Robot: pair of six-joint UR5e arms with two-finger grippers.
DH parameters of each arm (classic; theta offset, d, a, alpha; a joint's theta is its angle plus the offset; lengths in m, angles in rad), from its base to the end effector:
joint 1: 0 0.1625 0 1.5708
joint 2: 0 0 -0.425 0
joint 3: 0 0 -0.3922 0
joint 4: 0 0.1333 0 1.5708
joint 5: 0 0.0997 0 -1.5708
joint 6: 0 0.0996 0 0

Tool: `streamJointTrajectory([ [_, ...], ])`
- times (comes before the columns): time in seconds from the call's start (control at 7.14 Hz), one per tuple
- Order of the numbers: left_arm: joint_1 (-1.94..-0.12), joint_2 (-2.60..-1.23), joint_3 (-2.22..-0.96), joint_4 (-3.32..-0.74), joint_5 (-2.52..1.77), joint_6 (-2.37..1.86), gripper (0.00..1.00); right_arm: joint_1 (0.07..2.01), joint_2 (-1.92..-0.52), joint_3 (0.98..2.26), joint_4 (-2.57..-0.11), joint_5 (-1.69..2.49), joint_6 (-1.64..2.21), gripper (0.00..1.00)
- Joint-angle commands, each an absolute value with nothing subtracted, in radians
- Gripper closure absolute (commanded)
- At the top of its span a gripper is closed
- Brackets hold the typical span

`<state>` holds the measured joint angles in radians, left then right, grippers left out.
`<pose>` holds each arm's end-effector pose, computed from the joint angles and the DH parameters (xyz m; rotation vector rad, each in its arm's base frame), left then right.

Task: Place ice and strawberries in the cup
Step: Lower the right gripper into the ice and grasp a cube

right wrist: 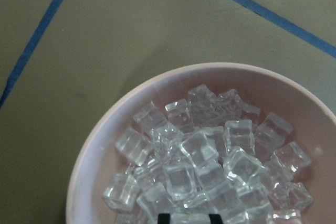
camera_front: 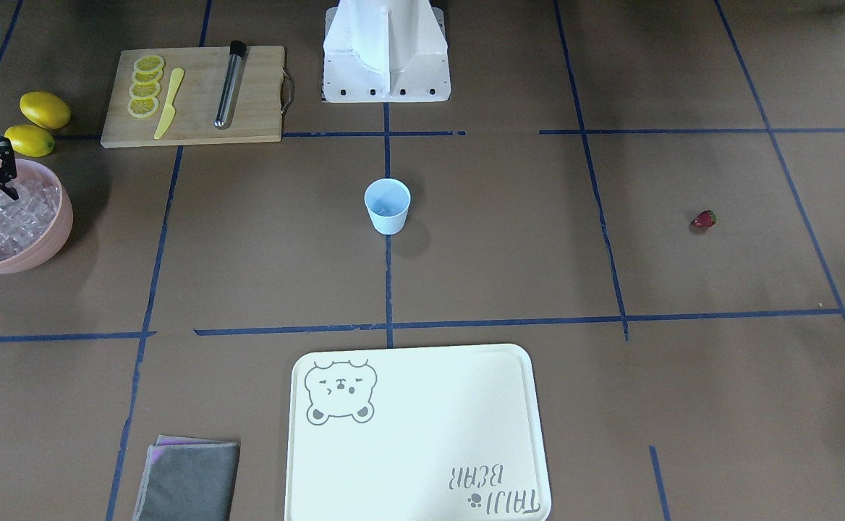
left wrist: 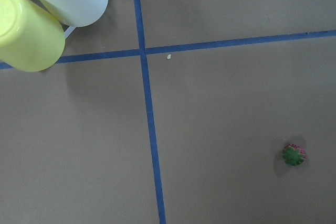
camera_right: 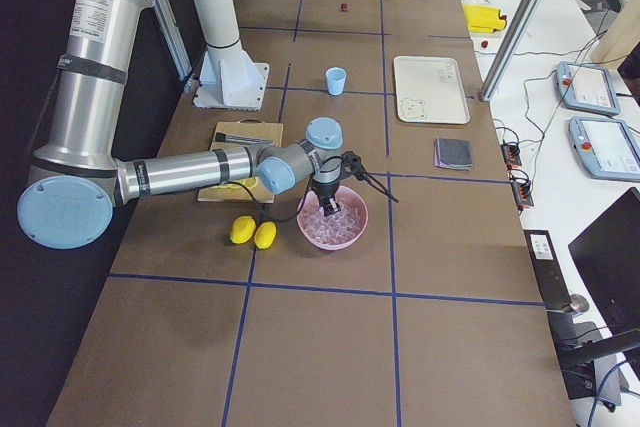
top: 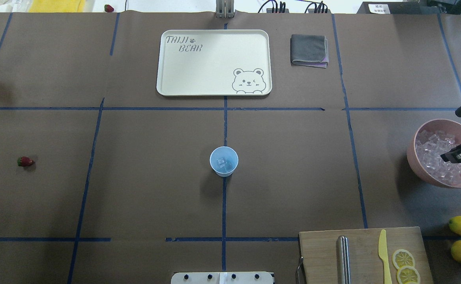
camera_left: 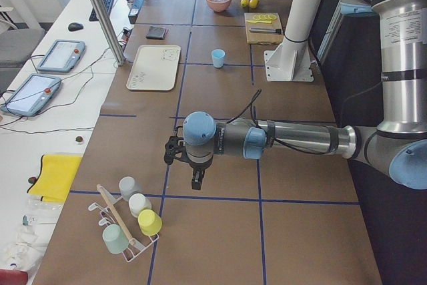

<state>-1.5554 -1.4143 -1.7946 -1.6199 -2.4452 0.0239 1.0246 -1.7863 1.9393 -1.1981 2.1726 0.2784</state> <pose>-0.0502 -0.4323 0.6078 0.1126 0.8731 0.0876 -0.1546 -0.4024 0.5389 0.2329 -0.7475 -0.4122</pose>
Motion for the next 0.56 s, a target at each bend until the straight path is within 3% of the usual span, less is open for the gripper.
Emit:
streamJointTrajectory([
  [0.0,-1.555,-1.414,-1.795,-1.620,-2.447,0.025,0.00,1.029,-1.671,1.954,-1.200,2.172,0.545,0.94],
  [0.42,-1.555,-1.414,-1.795,-1.620,-2.447,0.021,0.00,0.872,-1.450,1.950,-1.204,2.091,0.856,0.93],
])
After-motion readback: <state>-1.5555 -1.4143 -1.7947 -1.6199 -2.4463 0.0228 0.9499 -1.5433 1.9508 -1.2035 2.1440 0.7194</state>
